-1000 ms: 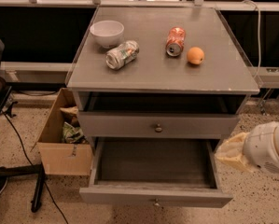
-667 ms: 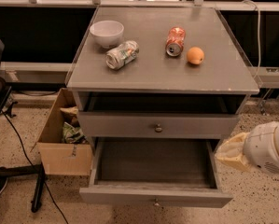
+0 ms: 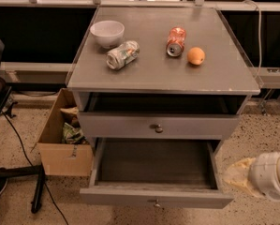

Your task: Close middle drawer

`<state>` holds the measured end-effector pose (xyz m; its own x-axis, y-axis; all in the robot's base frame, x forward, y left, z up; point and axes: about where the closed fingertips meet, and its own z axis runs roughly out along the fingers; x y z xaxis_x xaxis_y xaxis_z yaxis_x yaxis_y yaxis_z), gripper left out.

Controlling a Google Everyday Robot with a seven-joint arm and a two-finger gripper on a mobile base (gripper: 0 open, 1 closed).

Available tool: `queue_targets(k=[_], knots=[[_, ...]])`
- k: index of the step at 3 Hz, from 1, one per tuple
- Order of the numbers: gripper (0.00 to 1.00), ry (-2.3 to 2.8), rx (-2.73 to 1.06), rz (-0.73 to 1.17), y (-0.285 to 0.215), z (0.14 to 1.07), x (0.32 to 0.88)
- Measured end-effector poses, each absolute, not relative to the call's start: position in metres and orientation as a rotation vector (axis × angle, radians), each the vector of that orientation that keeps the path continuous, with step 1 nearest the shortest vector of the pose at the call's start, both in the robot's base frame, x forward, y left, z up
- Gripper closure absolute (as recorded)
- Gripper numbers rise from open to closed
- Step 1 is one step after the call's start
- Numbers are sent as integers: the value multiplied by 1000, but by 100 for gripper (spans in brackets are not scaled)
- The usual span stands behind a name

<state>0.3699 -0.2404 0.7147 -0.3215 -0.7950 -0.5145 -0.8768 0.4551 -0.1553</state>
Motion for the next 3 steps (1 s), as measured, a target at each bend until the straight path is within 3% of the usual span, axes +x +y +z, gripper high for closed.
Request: queue_targets(k=[2, 3], knots=[[100, 2206, -1389, 294, -264, 591, 337], [100, 2202, -1409, 281, -265, 585, 337]])
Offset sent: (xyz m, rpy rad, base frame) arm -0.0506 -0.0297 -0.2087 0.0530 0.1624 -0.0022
